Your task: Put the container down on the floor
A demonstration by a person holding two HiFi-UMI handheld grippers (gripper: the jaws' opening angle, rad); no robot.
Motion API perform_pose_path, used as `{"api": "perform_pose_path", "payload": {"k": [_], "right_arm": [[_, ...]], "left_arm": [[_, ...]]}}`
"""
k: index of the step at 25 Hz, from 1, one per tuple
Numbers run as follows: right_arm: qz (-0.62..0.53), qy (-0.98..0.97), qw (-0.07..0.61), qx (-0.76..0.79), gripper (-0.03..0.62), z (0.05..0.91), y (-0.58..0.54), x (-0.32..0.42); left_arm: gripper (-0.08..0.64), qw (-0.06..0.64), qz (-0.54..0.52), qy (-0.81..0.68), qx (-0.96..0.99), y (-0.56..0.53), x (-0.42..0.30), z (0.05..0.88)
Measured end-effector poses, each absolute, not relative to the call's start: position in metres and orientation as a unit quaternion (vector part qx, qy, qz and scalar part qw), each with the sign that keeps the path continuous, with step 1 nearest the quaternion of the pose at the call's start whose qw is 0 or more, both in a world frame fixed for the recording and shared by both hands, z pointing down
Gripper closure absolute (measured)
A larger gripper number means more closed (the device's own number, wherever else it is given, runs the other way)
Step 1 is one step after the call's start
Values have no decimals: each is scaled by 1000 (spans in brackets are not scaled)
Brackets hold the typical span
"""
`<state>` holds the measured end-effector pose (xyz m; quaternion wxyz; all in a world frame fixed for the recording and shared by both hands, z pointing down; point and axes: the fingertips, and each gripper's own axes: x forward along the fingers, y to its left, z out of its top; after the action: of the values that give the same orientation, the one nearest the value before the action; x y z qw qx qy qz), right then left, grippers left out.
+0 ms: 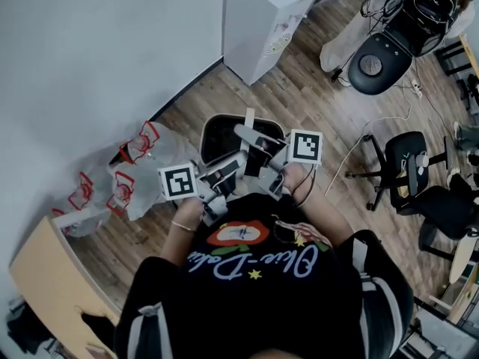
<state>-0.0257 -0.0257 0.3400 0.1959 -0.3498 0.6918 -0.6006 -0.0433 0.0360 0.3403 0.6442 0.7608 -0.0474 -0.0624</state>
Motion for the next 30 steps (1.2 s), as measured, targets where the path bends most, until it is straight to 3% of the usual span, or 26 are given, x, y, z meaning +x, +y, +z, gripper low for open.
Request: {"api": "perform_pose_path", "payload": {"k": [19,30], "right_arm": [[-639,702,133,-283,535,368,-194,29],[-640,718,109,-249,535,374,-206,31]], "left_arm": [[509,651,-78,-135,743,-131,20,365],[511,649,-94,-170,736,-143,27,371]]}}
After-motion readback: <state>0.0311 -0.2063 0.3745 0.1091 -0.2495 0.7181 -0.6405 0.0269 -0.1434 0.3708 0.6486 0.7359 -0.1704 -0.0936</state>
